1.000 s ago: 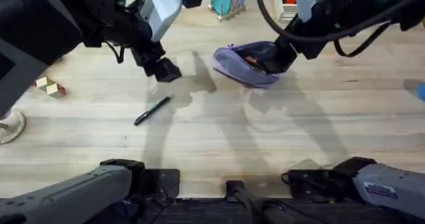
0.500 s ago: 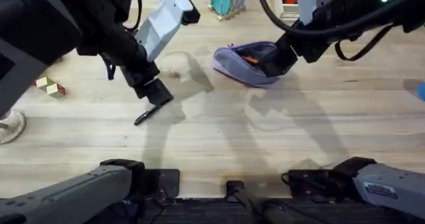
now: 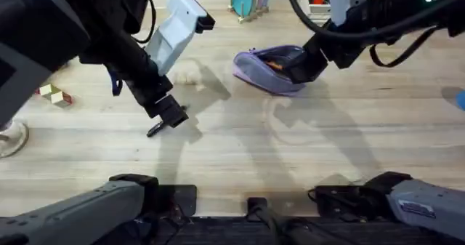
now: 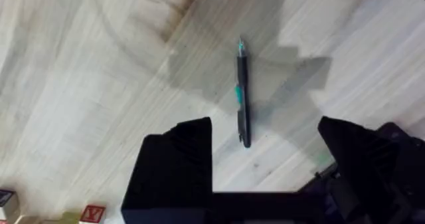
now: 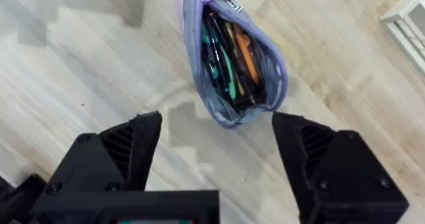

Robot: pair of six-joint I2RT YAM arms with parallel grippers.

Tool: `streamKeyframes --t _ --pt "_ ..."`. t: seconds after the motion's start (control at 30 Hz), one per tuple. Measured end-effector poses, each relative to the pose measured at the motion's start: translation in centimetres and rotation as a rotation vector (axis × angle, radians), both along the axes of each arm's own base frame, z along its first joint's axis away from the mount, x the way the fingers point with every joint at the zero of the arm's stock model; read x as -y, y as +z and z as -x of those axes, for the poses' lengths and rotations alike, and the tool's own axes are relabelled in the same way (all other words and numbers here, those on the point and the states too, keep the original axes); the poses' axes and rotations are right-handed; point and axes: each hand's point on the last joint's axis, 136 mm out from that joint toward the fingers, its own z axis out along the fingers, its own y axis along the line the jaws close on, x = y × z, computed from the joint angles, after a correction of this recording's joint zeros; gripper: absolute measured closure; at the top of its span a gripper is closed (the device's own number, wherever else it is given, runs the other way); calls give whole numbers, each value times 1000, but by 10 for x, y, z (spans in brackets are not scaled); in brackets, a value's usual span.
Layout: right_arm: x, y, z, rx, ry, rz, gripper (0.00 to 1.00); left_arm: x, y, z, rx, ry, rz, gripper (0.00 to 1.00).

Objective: Unzip the bag, pick up the pens from the table one at a time and place them inside, then zip the bag closed.

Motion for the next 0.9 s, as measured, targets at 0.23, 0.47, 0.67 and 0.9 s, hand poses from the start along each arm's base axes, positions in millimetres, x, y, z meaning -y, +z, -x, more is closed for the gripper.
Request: streamKeyframes --t 0.23,0.47,0.67,0.9 --pt "0 0 0 0 0 0 5 1 1 -7 28 3 3 5" --pt "0 0 0 1 0 0 5 1 -6 -13 51 4 5 4" --pt "-1 1 -1 7 0 -3 5 1 -27 -9 40 4 3 4" --pt "-2 3 -4 21 0 -9 5 -4 -52 -5 20 6 -24 6"
